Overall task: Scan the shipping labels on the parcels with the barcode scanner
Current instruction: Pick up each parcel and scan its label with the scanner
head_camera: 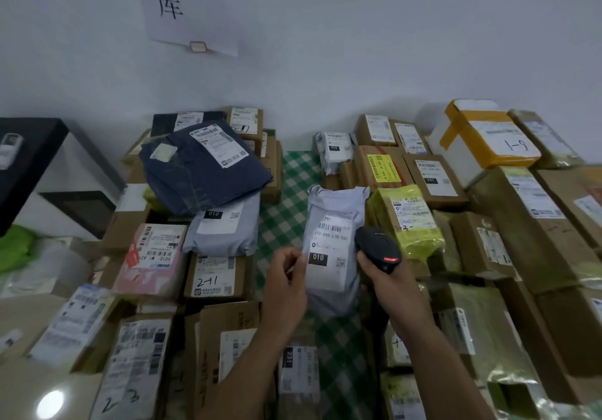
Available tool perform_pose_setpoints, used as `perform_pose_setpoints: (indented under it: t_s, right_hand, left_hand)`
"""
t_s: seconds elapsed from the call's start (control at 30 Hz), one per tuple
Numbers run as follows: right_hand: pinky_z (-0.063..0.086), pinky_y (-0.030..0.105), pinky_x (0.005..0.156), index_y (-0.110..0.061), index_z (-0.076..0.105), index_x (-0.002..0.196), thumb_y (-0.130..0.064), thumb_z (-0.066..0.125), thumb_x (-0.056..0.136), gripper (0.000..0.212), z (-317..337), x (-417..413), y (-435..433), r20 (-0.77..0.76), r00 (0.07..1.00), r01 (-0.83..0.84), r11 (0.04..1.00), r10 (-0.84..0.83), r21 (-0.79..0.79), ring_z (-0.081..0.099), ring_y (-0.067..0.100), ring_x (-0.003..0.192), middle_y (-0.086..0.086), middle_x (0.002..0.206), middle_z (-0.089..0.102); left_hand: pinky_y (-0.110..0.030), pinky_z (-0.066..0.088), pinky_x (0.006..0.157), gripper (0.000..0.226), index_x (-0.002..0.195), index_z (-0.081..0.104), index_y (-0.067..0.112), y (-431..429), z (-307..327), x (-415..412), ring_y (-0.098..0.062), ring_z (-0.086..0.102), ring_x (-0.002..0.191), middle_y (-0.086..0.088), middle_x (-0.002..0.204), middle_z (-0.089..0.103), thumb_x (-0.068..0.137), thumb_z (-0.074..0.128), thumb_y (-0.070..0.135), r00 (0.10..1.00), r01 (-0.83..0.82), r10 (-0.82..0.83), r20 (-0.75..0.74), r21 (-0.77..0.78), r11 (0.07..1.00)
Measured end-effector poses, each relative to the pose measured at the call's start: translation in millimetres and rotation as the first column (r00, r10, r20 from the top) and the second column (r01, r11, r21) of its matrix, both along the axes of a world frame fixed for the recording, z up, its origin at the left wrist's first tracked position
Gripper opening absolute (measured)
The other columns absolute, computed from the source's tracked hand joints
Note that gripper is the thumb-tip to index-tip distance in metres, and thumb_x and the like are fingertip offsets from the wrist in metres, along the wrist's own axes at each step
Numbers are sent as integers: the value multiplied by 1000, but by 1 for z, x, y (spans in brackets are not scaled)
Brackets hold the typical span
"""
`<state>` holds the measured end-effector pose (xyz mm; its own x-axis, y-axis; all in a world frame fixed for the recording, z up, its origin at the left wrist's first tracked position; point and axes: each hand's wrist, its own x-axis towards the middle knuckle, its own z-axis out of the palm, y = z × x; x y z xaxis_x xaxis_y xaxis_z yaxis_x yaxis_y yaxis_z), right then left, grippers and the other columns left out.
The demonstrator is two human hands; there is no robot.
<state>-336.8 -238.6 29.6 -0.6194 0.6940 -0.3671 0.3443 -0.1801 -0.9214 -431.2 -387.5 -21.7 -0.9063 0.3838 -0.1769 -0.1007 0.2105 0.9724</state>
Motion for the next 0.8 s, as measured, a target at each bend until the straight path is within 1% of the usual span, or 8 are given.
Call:
perform_pose_setpoints:
  t_s: [0.1, 0.27, 0.33, 0.4, 0.5, 0.63, 0.7, 0.8]
  right_hand:
    - [51, 22, 76, -36, 63, 126, -30, 76, 94, 35, 5, 6, -7, -28, 1000, 4, 1000, -4, 7, 67, 1, 101, -16, 112, 73]
    - [58, 17, 72, -23, 68, 121, -7, 87, 82, 47, 6, 16, -8, -60, 998, 3, 998, 1, 59, 74, 3, 97, -10, 110, 79]
    - [59, 25, 80, -20, 67, 127, -3, 88, 79, 55, 6, 20, -6, -42, 999, 28, 995, -24, 98, 74, 4, 99, -12, 111, 78]
    - [57, 36, 89, -22, 66, 129, -2, 87, 80, 57, 7, 23, -5, -24, 999, 25, 993, -22, 116, 73, 7, 103, -15, 109, 78]
    - [57, 39, 91, -23, 66, 129, 2, 83, 83, 55, 11, 26, -7, -46, 999, 26, 995, -21, 98, 73, 13, 107, -13, 108, 79]
    - [59, 49, 95, -25, 67, 126, -1, 82, 85, 50, 16, 31, -8, -35, 999, 19, 993, -15, 116, 74, 16, 105, -8, 110, 79]
    - [61, 43, 90, -30, 66, 123, -15, 84, 86, 43, 20, 32, -10, -1, 1000, 8, 985, -8, 172, 73, 11, 100, -10, 106, 78]
    - [56, 22, 70, -30, 67, 117, -28, 83, 88, 33, 30, 28, -15, 18, 998, -61, 977, 59, 202, 72, 7, 85, -8, 97, 77]
  left_hand:
    - [-15, 55, 75, 14, 117, 54, 22, -8, 10, 7, 7, 65, 97, 11, 111, 66, 106, 54, 31, 1000, 8, -7, -19, 41, 999]
    - [-25, 57, 93, 42, 142, 50, 38, -19, 13, 6, 2, 62, 115, 17, 130, 64, 102, 61, 39, 986, 159, -162, 51, 51, 986]
    - [-22, 58, 89, 42, 141, 56, 36, -21, 15, 3, 2, 64, 113, 16, 130, 67, 100, 65, 32, 968, 235, -239, 73, 54, 970]
    - [-27, 60, 91, 43, 140, 61, 31, -22, 15, 2, -1, 67, 113, 12, 129, 70, 97, 70, 29, 955, 262, -270, 123, 82, 962]
    - [-41, 62, 92, 51, 138, 64, 27, -24, 14, 1, -11, 69, 114, 10, 128, 71, 90, 79, 25, 936, 194, -236, 260, 177, 965]
    - [-43, 64, 86, 39, 123, 71, 27, -23, 17, 2, -13, 74, 104, 8, 121, 73, 86, 82, 19, 932, 113, -180, 315, 219, 969]
    - [-41, 64, 85, 34, 116, 70, 30, -20, 16, -1, -9, 73, 99, 12, 116, 73, 86, 83, 21, 952, 68, -115, 285, 168, 983]
    - [-31, 63, 82, 35, 117, 68, 30, -13, 11, -12, -4, 68, 102, 15, 115, 71, 86, 83, 25, 970, 28, -51, 237, 99, 995]
